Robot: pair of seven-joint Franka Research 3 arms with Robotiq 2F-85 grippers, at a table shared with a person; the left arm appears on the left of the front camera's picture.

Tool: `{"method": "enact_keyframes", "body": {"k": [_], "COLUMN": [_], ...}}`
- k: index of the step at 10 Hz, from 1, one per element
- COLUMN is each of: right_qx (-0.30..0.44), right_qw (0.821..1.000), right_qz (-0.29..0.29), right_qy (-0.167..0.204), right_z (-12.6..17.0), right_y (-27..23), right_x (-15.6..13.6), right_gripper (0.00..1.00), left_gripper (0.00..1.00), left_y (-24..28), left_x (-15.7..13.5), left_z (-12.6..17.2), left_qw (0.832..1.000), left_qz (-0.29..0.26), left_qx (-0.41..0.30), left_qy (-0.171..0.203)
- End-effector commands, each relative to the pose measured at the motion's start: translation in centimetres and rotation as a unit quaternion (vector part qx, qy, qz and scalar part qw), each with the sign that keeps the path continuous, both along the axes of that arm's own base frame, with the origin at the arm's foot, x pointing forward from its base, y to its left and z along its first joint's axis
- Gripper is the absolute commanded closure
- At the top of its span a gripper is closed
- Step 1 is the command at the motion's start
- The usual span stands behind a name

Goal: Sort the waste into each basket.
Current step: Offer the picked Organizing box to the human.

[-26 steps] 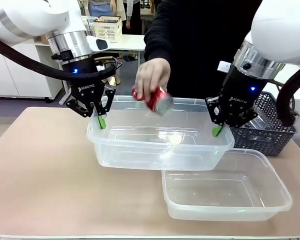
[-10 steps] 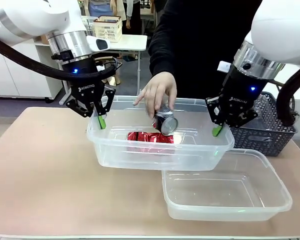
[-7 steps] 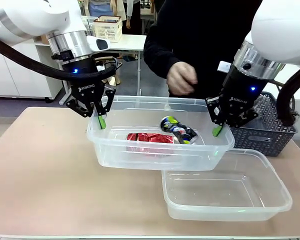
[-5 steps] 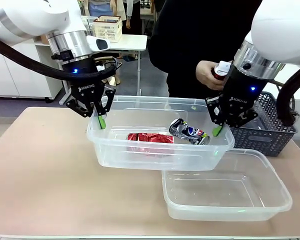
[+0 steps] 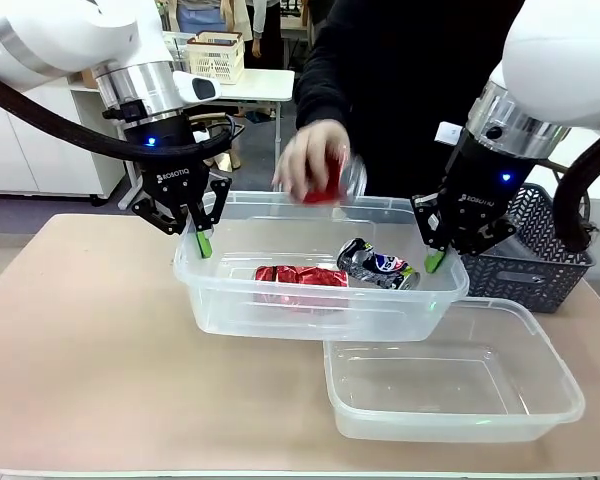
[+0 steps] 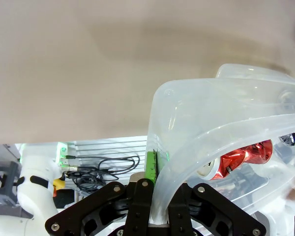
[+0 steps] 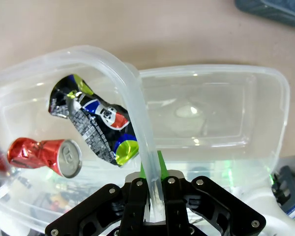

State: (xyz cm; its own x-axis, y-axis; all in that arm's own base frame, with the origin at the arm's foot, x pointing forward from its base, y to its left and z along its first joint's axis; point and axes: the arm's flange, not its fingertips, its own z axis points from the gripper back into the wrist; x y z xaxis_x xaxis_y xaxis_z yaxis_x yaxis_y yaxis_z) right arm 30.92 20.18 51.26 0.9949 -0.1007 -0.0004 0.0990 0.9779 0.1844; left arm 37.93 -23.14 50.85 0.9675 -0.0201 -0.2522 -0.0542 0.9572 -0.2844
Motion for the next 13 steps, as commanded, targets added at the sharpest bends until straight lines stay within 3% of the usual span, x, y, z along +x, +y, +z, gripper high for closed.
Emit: {"method": "enact_keyframes", "body": {"k": [1,13], "right_qx": [-0.003,0.000], "right_qw": [1.000,1.000], "right_qz": [0.005,0.000], "right_qy": [0.002,0.000], "right_z": [0.08,0.00], "right_y": [-0.17,0.00], "right_x": [0.07,0.00], "right_gripper": [0.96,0.96], "left_gripper": [0.96,0.96], "left_y": [-0.04,0.00], "left_x": [0.23,0.00], "left_z": [0.97,0.00], "left_qw": [1.000,1.000], "left_qz": [0.005,0.000], "left_qx": [-0.014,0.000], "left_qy": [0.001,0.000]}}
